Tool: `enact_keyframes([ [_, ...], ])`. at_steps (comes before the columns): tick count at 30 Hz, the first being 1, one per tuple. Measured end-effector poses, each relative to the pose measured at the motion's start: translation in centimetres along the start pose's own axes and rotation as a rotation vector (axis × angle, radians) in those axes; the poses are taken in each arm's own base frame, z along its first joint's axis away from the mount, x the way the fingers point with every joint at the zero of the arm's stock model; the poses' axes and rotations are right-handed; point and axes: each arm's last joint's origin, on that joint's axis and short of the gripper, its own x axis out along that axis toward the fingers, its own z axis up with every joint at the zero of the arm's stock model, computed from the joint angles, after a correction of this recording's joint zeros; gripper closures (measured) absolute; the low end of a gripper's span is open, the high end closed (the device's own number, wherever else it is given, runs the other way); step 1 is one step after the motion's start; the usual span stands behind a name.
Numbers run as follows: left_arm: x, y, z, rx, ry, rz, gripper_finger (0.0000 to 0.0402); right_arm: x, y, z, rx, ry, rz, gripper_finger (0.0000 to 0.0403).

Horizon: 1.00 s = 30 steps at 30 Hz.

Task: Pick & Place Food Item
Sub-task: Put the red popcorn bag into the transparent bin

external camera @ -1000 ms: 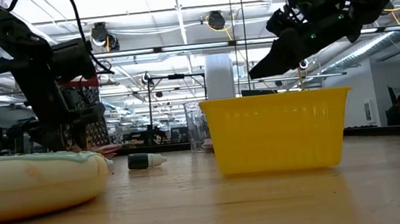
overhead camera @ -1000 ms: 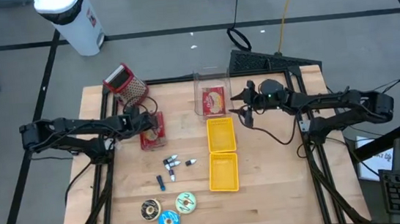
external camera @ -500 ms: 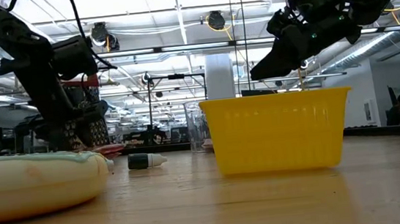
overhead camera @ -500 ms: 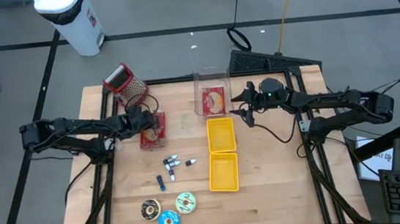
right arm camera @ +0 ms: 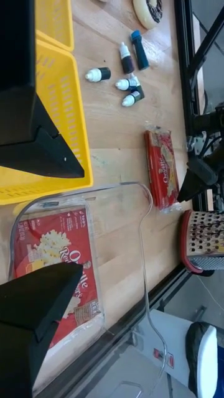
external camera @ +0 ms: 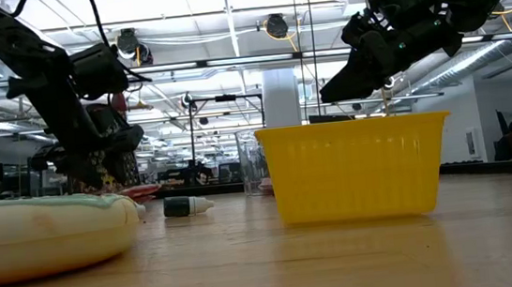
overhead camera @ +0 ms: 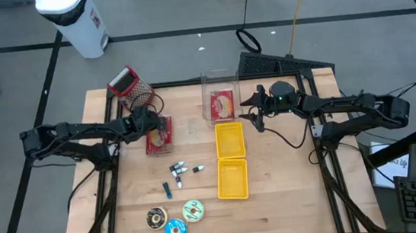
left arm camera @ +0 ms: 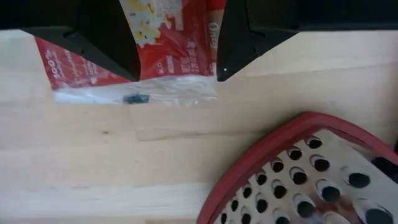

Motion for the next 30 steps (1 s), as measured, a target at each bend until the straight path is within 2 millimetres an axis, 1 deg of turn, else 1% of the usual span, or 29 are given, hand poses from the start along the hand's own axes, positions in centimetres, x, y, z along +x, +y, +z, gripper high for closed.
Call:
enact_keyframes([
  [9, 0.3, 0.2, 0.3, -0.029, 0.028, -0.017, 0.019, 0.0, 0.0, 0.1, 0.0, -0.011, -0.001, 0.0181],
  [13, 0.5, 0.0, 0.4, -0.036, 0.03, -0.035, 0.019, 0.0, 0.0, 0.2, -0.002, -0.019, -0.002, 0.0181],
  [20, 1.5, -0.1, -0.1, -0.025, 0.079, -0.016, 0.019, 0.0, 0.0, 0.2, -0.003, -0.022, -0.001, 0.0181],
  [26, 1.5, 0.0, -0.1, -0.013, 0.068, -0.007, 0.019, 0.0, 0.0, 0.2, -0.002, -0.021, -0.002, 0.0181],
  [30, 1.0, 0.0, 0.3, -0.008, 0.051, -0.031, 0.019, 0.0, 0.0, 0.2, -0.002, -0.021, -0.001, 0.0181],
])
